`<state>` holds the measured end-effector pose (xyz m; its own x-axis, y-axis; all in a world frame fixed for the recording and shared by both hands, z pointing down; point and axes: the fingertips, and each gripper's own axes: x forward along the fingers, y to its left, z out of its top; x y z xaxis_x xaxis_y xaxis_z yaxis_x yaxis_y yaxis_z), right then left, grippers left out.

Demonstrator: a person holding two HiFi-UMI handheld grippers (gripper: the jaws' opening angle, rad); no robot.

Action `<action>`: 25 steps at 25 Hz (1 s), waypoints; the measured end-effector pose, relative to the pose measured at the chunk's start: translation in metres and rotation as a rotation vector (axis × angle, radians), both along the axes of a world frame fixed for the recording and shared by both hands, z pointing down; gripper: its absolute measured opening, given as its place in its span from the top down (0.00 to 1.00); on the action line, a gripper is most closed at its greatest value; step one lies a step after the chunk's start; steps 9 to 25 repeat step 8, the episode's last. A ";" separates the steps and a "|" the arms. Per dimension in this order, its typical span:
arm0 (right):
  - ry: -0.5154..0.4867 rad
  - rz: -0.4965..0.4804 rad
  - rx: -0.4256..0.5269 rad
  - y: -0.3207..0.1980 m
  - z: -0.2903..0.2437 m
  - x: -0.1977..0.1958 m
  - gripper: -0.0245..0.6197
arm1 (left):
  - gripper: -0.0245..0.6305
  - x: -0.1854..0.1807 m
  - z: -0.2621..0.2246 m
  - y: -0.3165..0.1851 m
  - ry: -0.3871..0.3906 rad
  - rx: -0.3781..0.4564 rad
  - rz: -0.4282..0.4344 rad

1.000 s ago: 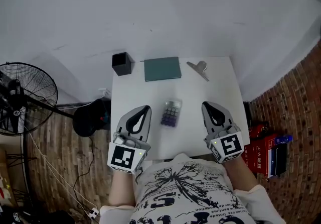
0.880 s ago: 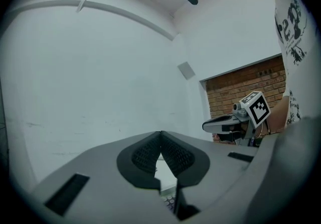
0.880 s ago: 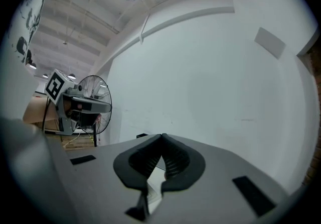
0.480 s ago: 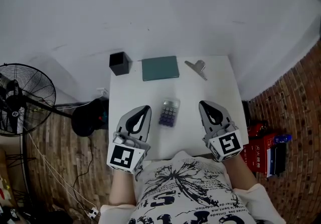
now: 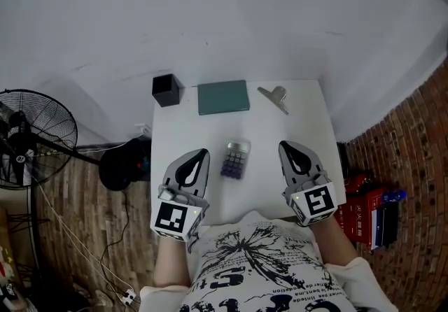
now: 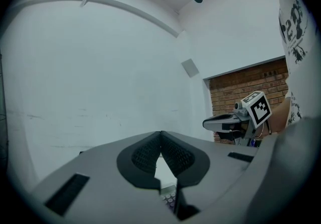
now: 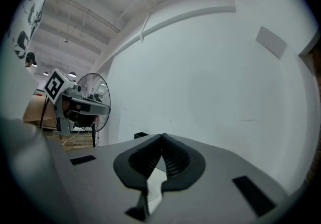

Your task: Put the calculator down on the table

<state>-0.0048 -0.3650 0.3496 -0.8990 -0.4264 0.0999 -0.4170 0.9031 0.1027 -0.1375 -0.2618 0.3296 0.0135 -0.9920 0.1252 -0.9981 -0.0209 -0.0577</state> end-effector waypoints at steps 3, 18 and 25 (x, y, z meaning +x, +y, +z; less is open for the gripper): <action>0.001 -0.001 -0.002 0.001 0.000 -0.003 0.94 | 0.94 -0.004 -0.001 0.001 0.003 0.004 -0.008; 0.004 -0.005 0.007 0.003 0.001 -0.005 0.94 | 0.94 -0.005 -0.002 0.002 0.013 0.010 -0.005; 0.004 -0.005 0.007 0.003 0.001 -0.005 0.94 | 0.94 -0.005 -0.002 0.002 0.013 0.010 -0.005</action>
